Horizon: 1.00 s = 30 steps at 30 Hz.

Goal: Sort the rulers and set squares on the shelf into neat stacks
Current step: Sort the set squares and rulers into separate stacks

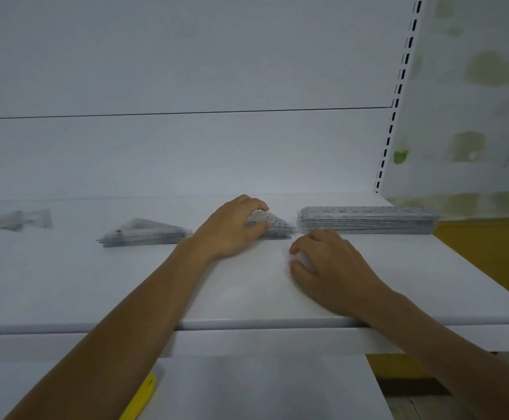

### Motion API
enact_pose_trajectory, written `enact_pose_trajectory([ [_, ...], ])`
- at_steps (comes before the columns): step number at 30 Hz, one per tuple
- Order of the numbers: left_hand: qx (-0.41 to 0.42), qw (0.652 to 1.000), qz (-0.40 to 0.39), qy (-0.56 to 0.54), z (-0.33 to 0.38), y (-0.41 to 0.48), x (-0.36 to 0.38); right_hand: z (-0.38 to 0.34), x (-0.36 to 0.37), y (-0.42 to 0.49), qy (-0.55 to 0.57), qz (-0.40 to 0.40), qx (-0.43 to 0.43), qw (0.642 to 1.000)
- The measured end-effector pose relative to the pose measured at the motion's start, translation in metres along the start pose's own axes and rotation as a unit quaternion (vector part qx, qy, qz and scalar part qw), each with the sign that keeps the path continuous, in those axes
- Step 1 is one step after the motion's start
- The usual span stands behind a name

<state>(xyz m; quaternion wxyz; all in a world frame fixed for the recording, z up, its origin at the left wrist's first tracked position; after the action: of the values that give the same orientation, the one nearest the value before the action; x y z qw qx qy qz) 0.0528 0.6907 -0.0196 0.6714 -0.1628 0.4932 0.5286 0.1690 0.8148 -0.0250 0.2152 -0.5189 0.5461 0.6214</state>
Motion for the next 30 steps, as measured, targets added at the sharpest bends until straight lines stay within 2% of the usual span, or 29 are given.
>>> enact_pose_trajectory([
  [9, -0.014, 0.998, 0.065, -0.004, -0.005, -0.024, -0.038, -0.005, -0.007, -0.002, 0.013, -0.009, -0.002, 1.000],
  [13, -0.035, 0.995, 0.089, 0.014, -0.041, -0.060, -0.084, -0.031, -0.016, 0.013, -0.021, 0.031, -0.058, 0.998],
  [20, -0.137, 0.979, 0.145, 0.037, -0.138, -0.168, -0.183, -0.182, -0.006, 0.114, 0.084, 0.086, -0.167, 0.979],
  [24, -0.180, 0.968, 0.168, 0.038, -0.190, -0.228, -0.228, -0.272, 0.020, 0.150, 0.123, 0.080, -0.213, 0.966],
  [30, -0.210, 0.961, 0.174, 0.042, -0.254, -0.285, -0.279, -0.349, 0.082, 0.180, 0.150, 0.013, -0.201, 0.968],
])
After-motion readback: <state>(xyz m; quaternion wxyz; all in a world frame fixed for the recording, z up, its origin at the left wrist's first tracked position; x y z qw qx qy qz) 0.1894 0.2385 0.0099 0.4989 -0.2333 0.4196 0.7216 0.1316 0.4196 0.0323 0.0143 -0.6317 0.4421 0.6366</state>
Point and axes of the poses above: each hand's wrist, its own y-axis towards the middle knuckle, its own x-axis out of the palm, z = x × y, the point moved 6 cm from there along y, towards the middle knuckle, and after that the axes turned 12 degrees about -x, right-handed, at the moved point
